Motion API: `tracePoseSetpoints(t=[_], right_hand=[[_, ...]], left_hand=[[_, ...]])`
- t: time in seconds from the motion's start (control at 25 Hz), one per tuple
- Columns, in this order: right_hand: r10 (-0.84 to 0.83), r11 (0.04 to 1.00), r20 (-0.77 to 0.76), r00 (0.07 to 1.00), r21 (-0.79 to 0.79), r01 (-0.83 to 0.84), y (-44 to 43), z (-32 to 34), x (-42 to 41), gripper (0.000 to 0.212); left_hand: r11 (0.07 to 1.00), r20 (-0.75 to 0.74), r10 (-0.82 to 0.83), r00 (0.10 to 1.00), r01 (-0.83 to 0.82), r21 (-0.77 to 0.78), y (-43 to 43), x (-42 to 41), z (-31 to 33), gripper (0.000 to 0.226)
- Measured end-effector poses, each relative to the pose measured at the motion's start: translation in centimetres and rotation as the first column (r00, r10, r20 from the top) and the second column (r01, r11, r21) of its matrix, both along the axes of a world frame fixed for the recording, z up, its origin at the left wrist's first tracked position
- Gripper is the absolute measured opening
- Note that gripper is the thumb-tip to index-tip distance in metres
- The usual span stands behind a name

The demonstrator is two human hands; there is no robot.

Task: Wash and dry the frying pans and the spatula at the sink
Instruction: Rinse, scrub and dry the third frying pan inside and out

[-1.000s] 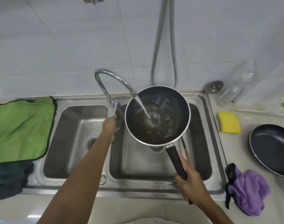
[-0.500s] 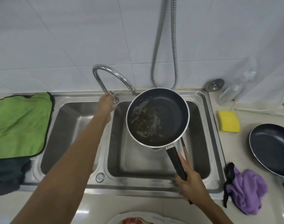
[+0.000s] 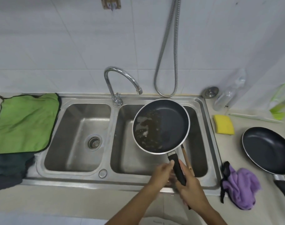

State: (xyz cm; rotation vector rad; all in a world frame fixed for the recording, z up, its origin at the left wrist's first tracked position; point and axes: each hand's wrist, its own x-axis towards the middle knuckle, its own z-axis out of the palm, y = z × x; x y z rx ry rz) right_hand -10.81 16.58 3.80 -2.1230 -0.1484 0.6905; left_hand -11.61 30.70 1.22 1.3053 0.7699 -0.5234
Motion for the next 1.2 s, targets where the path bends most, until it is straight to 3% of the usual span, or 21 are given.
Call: tracePoseSetpoints(t=[0.12, 0.24, 0.4, 0.52, 0.68, 0.84, 0.96, 1.08, 1.2], right_hand=[[-0.002, 0.999, -0.033, 0.999, 0.043, 0.004, 0.5, 0.6, -1.5, 0.082], [-0.020, 1.000, -0.024, 0.999, 0.021, 0.021, 0.8, 0.6, -2.3, 0.071], [-0.028, 0.999, -0.038, 0.999, -0.021, 0.027, 0.8, 1.6, -2.4, 0.050], [-0.035, 0.999, -0.025, 0.999, 0.003, 0.035, 1.0, 2.5, -2.3, 0.038], [-0.073, 0.997, -0.027, 0.997, -0.003, 0.073, 1.5, 2.4, -2.5, 0.038], [-0.093, 0.996, -0.056, 0.994, -0.021, 0.092, 2.2, 2.2, -3.0, 0.038], [-0.103, 0.995, -0.079, 0.992, -0.027, 0.101, 2.6, 1.8, -3.6, 0.039], [-0.105, 0.994, -0.097, 0.990, -0.014, 0.104, 3.0, 1.6, -3.5, 0.038], [0.045, 0.997, -0.167, 0.985, 0.072, -0.033, 2.0, 2.7, -2.8, 0.037]], left_hand=[[0.990, -0.083, 0.088, 0.993, -0.096, -0.103, -0.4, 0.8, 0.0, 0.054], [0.973, -0.166, 0.108, 0.980, -0.139, -0.183, -0.6, 1.2, 0.7, 0.041], [0.987, -0.131, 0.142, 0.981, -0.150, -0.052, -1.4, 1.5, 1.8, 0.028], [0.981, -0.086, 0.181, 0.980, -0.186, -0.058, -1.2, 1.5, 1.8, 0.028], [0.949, -0.089, 0.241, 0.966, -0.254, -0.188, -1.4, 1.3, 2.2, 0.024], [0.907, -0.186, 0.187, 0.965, -0.242, -0.344, -0.9, 1.3, 2.7, 0.027], [0.927, -0.210, 0.204, 0.956, -0.258, -0.272, -1.2, 1.0, 2.7, 0.025], [0.937, -0.115, 0.304, 0.946, -0.319, -0.143, -1.6, 0.8, 2.1, 0.032], [0.942, -0.021, 0.324, 0.946, -0.325, -0.087, -1.1, 0.8, 1.3, 0.023]])
